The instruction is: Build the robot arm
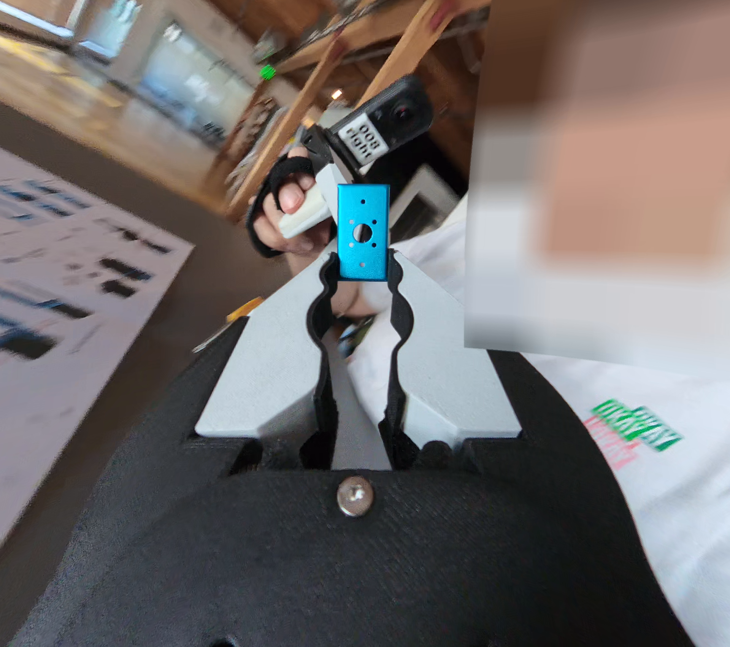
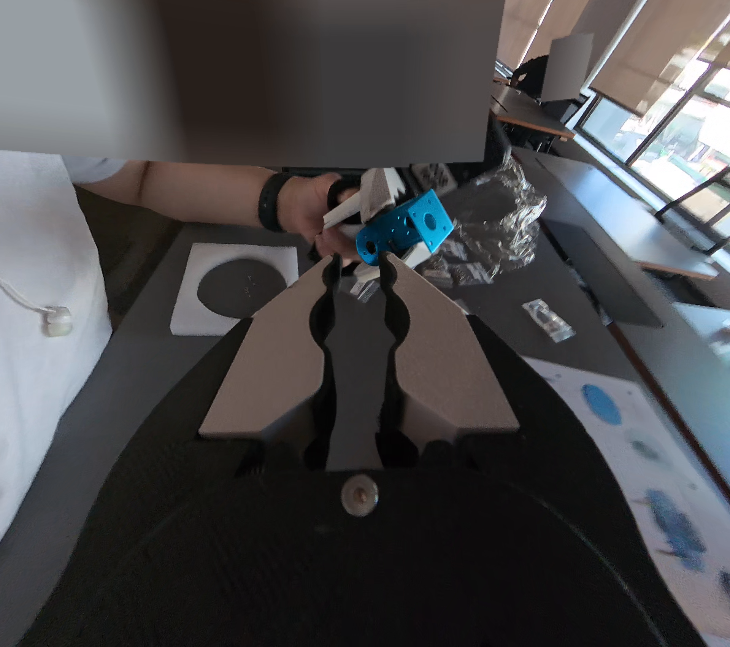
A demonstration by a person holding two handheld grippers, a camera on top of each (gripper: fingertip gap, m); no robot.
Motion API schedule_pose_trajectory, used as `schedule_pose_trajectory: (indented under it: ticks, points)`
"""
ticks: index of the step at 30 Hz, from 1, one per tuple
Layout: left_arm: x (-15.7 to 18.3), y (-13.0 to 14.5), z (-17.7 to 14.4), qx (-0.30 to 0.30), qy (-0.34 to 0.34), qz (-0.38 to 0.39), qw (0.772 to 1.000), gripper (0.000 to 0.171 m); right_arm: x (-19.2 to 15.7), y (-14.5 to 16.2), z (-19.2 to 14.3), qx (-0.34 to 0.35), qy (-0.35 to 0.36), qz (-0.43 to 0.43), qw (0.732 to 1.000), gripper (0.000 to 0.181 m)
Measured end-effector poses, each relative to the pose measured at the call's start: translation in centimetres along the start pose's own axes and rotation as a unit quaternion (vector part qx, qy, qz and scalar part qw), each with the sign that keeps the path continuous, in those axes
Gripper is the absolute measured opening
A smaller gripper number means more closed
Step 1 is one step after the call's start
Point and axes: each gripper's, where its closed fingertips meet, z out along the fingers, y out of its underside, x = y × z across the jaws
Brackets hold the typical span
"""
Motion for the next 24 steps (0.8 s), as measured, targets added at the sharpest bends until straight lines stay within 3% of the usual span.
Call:
schedule_pose_trajectory:
  ticks: [2,4,6,12,14,19,24]
  points:
    - [-2.2,1.2,-1.1,-0.055,-0.072,0.018,0.996,0.023,-0.1,2.8,0.2,-0.011,-0.010,0.053,0.998,0.019]
    - [-5.3,3.5,-3.0,-0.132,-0.165,0.020,0.977,0.023,0.3,6.7,0.2,-0.059,0.001,0.079,0.995,0.019]
    - [-7.3,5.6,-4.6,-0.180,-0.217,0.003,0.959,0.023,0.7,10.2,-0.2,-0.107,0.022,0.080,0.991,0.019]
    - [-9.7,8.2,-6.5,-0.219,-0.276,-0.013,0.936,0.024,0.9,13.9,0.0,-0.142,0.027,0.113,0.983,0.017]
    - [-9.9,8.2,-6.7,-0.202,-0.279,-0.019,0.939,0.023,1.1,14.7,0.2,-0.148,0.025,0.130,0.980,0.018]
    - [-8.8,6.0,-5.7,-0.144,-0.263,-0.001,0.954,0.023,0.9,14.1,-0.1,-0.150,0.025,0.130,0.980,0.017]
    - [-8.6,5.7,-4.9,-0.160,-0.260,0.007,0.952,0.023,-0.2,6.6,-1.3,-0.109,0.054,0.124,0.985,0.016]
